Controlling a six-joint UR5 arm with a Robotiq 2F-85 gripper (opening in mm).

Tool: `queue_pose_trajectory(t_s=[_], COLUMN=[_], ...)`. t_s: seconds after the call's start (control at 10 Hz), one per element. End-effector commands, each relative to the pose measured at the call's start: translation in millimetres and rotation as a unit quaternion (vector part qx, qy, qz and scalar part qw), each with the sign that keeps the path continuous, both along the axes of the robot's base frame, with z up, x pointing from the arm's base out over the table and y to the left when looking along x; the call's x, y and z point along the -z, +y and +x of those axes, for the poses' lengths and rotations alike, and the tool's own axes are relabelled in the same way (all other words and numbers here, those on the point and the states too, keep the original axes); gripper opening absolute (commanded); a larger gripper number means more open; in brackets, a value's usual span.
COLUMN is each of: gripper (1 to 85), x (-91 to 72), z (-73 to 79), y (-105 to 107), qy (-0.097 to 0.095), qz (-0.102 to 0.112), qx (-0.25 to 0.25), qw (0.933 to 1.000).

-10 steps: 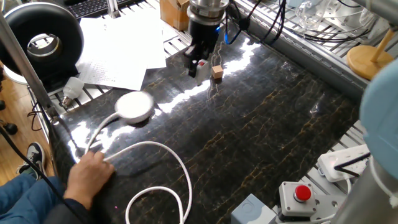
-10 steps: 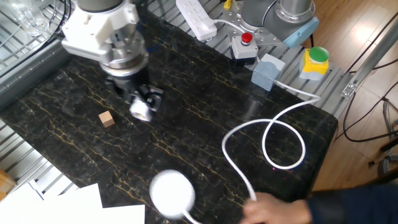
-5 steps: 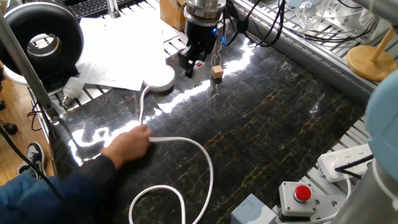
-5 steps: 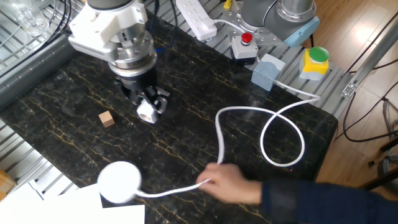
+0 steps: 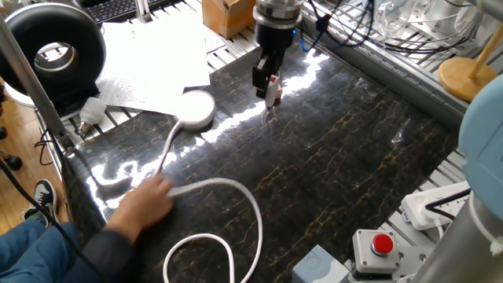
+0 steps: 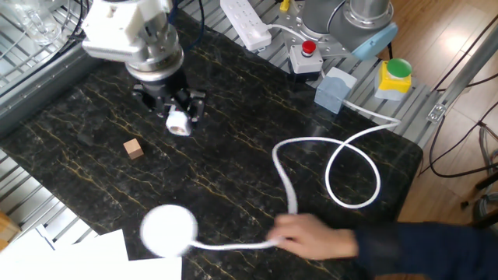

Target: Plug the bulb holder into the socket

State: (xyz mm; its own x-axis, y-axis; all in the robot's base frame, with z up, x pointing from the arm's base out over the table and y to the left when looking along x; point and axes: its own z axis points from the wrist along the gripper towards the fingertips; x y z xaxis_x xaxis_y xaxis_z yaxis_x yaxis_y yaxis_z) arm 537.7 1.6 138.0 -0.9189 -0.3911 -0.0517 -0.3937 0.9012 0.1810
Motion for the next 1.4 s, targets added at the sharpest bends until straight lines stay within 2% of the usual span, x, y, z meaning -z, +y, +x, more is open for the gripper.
queue_pose_trajectory(t_s=[0.0,0.1,0.2,0.4,0.5,0.7,0.9,1.0,1.1,1.3], gripper=[1.3,1.3,1.3,1.3,1.3,1.3,1.3,1.3,1.3,1.3], x=[-1.0,-1.0,1.6,5.0,8.7,9.5,4.7,3.9,3.5,8.0], z=[-7.2,-0.8,13.9,33.9,45.8,61.4,74.6,83.9,87.2,89.3], y=[3.0,16.0,10.5,4.5,4.6,24.9,52.4,63.2,69.2,76.4], qy=[-0.002,-0.008,-0.022,-0.033,-0.041,-0.034,-0.021,-0.021,-0.019,-0.022], qz=[0.009,0.015,-0.008,-0.026,-0.024,0.005,0.036,0.049,0.056,0.051], qx=[-0.017,0.01,0.045,0.094,0.111,0.162,0.215,0.238,0.248,0.247], qw=[0.9998,0.9998,0.9987,0.9946,0.9927,0.9862,0.9758,0.9699,0.9671,0.9674])
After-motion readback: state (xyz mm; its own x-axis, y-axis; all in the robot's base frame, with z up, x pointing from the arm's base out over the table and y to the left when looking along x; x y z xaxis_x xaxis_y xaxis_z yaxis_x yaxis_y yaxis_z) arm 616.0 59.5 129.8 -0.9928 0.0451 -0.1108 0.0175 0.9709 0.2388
